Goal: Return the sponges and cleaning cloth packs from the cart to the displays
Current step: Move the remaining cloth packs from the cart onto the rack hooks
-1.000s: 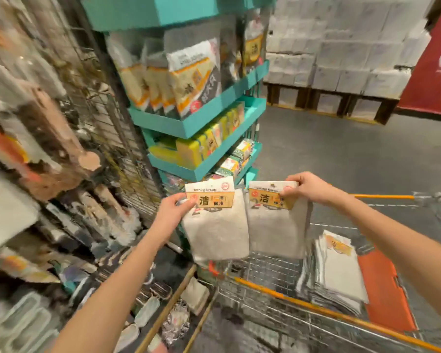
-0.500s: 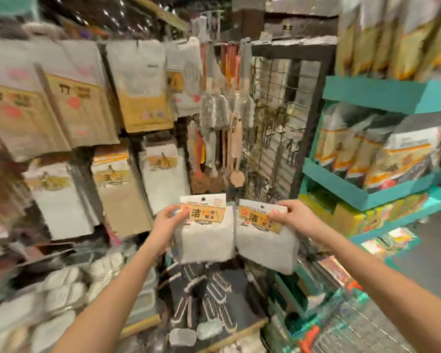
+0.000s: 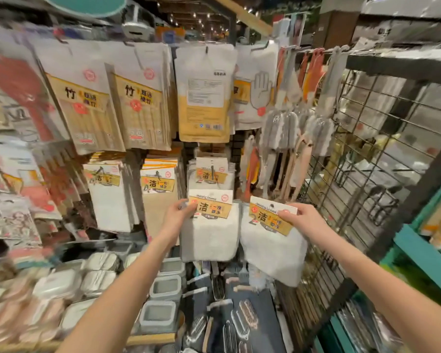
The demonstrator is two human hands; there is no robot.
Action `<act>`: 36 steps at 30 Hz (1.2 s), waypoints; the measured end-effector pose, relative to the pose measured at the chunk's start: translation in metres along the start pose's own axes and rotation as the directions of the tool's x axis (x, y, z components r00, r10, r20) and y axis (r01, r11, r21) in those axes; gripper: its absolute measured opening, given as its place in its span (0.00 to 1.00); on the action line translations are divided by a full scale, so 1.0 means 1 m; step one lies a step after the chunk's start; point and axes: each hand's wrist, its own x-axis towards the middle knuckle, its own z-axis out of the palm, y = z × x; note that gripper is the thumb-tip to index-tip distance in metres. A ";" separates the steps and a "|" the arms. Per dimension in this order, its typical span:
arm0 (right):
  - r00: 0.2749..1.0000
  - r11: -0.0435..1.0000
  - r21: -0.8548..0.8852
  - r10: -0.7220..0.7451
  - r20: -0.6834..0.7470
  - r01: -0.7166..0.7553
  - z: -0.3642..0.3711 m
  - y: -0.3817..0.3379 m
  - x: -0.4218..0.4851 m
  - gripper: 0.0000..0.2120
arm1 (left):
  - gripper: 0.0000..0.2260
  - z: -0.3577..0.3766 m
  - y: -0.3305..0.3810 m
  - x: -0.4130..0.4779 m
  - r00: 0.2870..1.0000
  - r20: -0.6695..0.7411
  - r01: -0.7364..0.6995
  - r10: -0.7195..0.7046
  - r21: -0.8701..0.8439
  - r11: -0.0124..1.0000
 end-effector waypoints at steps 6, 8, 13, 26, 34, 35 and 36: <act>1.000 0.992 0.122 0.004 -0.012 -0.003 0.001 0.004 0.016 0.09 | 0.12 0.008 0.004 0.042 1.000 0.029 -0.007 0.008 -0.044 0.999; 0.999 0.991 0.131 0.037 -0.032 -0.033 -0.002 0.007 0.025 0.08 | 0.09 0.013 0.004 0.062 0.999 0.046 0.003 -0.001 -0.042 0.999; 0.992 0.985 0.150 0.101 -0.073 -0.089 0.000 0.014 0.041 0.07 | 0.03 0.022 -0.003 0.100 0.999 -0.034 0.022 -0.023 -0.027 0.999; 0.995 0.975 0.199 0.098 0.006 -0.097 0.026 0.016 0.066 0.10 | 0.17 0.032 -0.025 0.131 0.987 -0.156 -0.004 0.022 0.112 0.994; 0.994 0.993 0.082 0.079 0.072 -0.085 0.052 -0.003 0.089 0.06 | 0.11 0.038 0.009 0.178 0.962 -0.272 0.131 -0.023 0.386 0.913; 0.993 0.994 0.067 0.074 0.096 -0.080 0.055 -0.007 0.093 0.04 | 0.08 0.037 0.013 0.181 0.965 -0.258 0.143 -0.039 0.398 0.906; 0.990 0.995 0.071 0.063 0.124 -0.073 0.060 -0.010 0.098 0.04 | 0.05 0.036 0.016 0.183 0.968 -0.246 0.142 -0.043 0.405 0.903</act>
